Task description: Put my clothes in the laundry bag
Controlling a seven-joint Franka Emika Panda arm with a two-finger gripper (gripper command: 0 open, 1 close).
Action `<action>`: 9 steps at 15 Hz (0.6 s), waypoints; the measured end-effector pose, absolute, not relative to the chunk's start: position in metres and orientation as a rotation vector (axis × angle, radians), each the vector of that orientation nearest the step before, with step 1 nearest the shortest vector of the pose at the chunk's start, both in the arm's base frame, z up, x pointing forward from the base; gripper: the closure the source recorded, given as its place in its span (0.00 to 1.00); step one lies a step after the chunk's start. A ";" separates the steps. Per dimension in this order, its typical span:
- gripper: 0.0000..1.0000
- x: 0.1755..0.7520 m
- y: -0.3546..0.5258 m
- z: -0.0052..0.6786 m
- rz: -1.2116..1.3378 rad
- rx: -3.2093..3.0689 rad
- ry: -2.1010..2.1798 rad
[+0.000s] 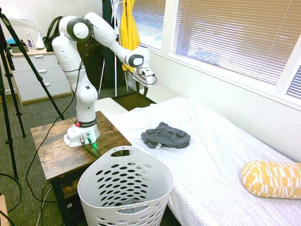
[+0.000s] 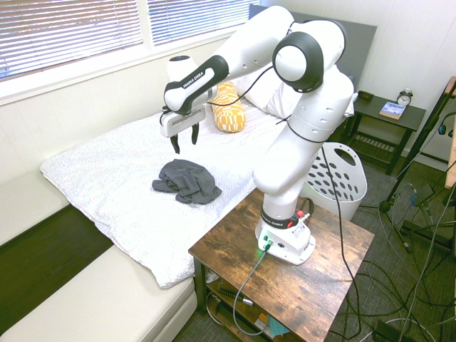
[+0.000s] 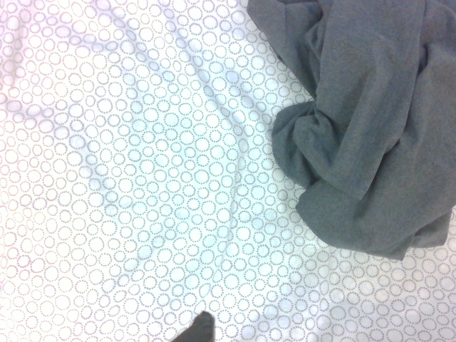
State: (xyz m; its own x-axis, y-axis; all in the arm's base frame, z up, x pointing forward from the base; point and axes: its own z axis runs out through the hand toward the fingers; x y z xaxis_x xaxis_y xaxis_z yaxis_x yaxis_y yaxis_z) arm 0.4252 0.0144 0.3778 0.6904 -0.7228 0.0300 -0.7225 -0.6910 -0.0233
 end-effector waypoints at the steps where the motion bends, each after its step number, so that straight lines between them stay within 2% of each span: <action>1: 0.00 0.426 0.015 0.378 -0.058 -2.879 1.233; 5: 0.00 0.436 0.019 0.359 -0.090 -2.870 1.265; 9: 0.00 0.481 0.010 0.300 -0.115 -2.926 1.260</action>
